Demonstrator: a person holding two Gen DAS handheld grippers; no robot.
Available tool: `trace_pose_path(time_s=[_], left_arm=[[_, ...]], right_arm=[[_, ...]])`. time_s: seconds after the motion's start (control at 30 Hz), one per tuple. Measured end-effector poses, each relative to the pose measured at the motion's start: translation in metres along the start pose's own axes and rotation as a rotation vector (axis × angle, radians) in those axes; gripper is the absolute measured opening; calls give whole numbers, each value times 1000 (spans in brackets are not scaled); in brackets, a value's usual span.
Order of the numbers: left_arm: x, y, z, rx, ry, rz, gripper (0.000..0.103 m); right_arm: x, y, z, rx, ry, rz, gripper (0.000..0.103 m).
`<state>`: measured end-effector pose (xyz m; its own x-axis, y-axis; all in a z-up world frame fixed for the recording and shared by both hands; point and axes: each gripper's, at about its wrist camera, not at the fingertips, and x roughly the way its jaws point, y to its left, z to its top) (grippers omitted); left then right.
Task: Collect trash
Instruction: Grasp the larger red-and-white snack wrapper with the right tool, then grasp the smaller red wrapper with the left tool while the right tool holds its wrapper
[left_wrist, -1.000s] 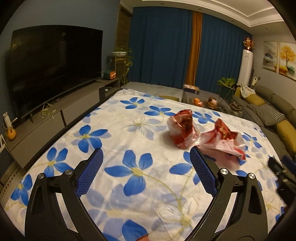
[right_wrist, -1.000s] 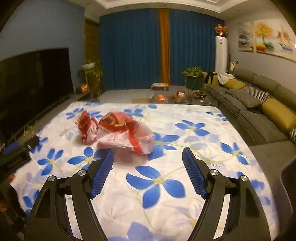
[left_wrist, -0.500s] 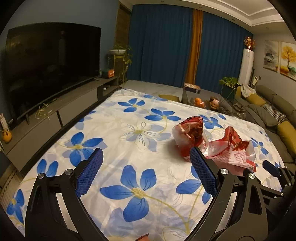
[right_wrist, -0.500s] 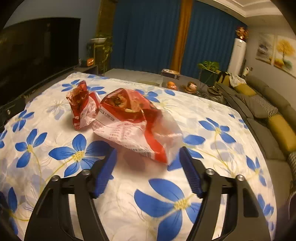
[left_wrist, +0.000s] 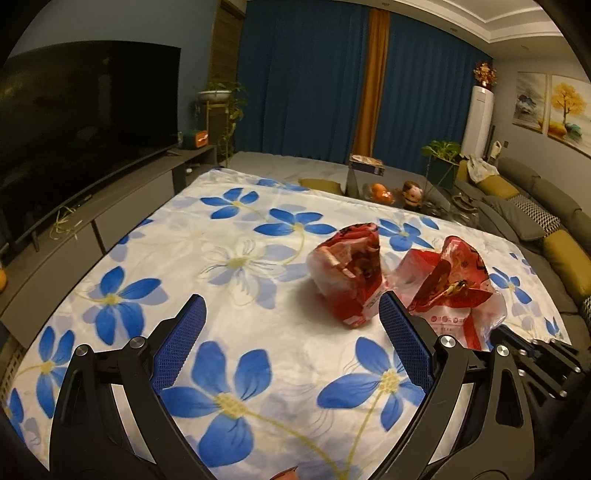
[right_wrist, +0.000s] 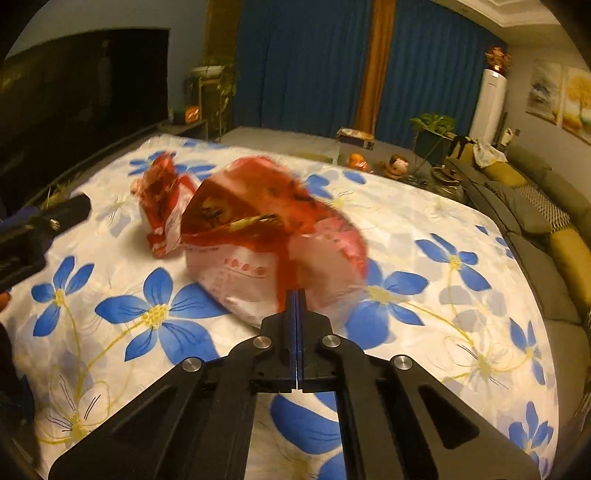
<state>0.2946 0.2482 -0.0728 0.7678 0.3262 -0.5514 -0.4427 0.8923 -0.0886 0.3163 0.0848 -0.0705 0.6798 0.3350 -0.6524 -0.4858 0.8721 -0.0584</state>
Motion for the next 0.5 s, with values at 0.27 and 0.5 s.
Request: trace_pose_path(time_s=[0.27,0.5], left_arm=[[31,-10,12,-27,28,-56,93],[64,-17,17,0,93,-62,75]], right_arm=[[-11,-40,-4,164,-33,50,1],[-18,-53,-1,224,-92,79,51]])
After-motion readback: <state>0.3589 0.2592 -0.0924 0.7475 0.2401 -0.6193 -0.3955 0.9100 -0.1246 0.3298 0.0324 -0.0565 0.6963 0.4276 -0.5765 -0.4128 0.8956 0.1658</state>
